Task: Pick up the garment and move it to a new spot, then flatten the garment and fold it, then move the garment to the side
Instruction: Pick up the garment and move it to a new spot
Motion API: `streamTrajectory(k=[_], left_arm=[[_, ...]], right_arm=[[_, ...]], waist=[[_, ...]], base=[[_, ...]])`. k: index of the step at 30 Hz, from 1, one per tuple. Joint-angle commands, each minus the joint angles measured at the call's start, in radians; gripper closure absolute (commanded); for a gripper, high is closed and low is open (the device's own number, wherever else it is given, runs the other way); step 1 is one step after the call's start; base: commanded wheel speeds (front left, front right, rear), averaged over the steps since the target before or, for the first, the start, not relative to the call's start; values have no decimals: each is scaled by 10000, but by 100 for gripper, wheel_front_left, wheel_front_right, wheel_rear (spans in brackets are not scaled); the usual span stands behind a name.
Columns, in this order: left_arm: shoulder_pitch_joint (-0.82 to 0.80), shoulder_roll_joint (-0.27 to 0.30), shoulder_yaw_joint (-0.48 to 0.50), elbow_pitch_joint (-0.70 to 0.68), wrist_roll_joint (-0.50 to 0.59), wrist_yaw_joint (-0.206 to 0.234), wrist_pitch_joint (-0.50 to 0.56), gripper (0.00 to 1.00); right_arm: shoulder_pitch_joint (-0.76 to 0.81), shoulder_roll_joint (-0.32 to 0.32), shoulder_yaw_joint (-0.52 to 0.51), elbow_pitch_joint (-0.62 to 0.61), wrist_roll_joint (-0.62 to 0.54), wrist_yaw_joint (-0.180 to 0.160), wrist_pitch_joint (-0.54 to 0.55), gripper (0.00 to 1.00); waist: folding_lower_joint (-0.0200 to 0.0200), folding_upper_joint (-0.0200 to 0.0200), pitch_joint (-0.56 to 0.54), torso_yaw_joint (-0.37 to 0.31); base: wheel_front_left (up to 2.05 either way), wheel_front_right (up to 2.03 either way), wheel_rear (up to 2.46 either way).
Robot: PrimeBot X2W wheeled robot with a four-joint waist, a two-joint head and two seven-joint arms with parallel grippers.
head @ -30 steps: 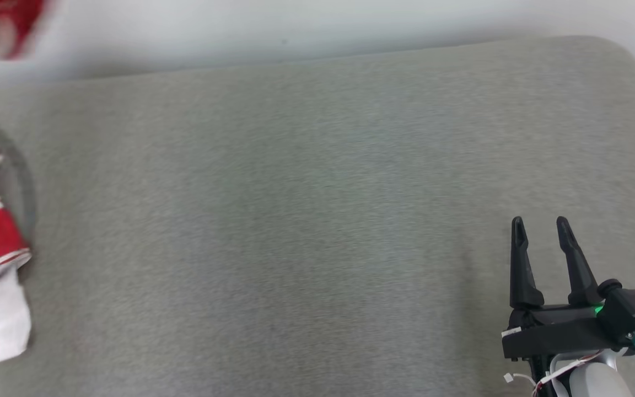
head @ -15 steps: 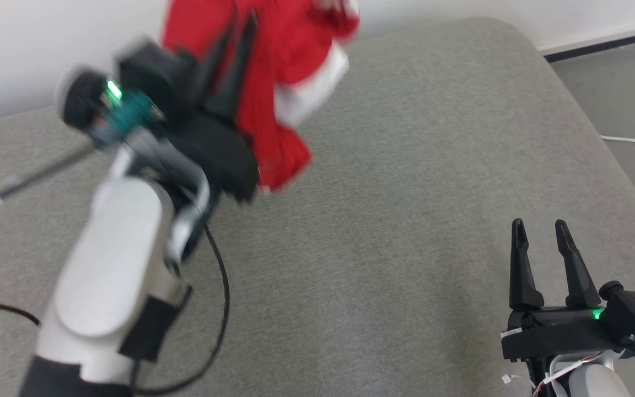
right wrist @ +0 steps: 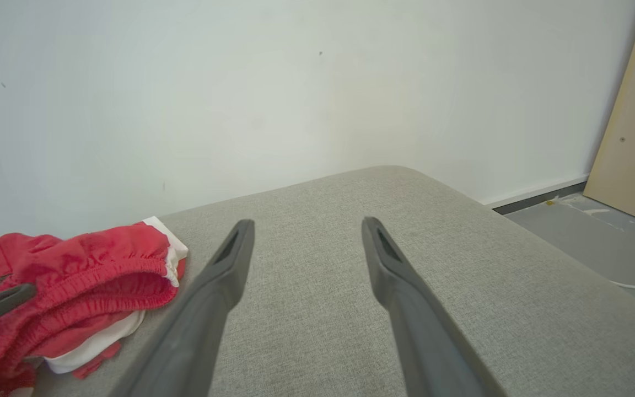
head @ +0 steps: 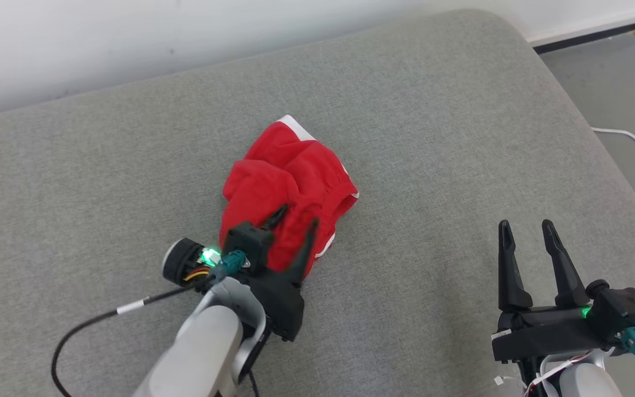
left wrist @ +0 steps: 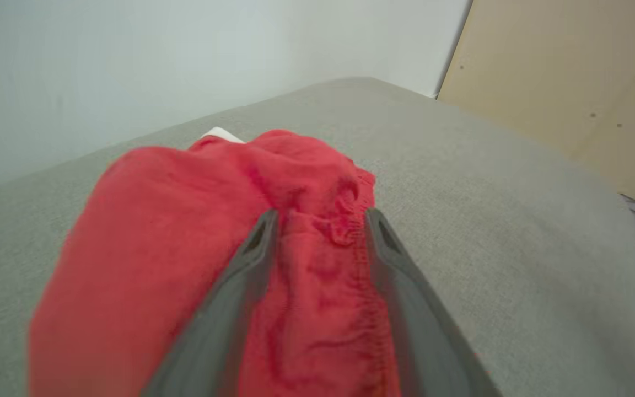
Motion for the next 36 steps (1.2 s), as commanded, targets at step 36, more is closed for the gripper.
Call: streamTrajectory(k=[36], left_arm=[[6094, 1085, 4629, -5418, 370, 1865, -1873, 0]], right_arm=[[1142, -3, 166, -95, -764, -21, -8, 0]], waist=[[0, 0, -1749, 3104]], base=[[0, 0, 0]])
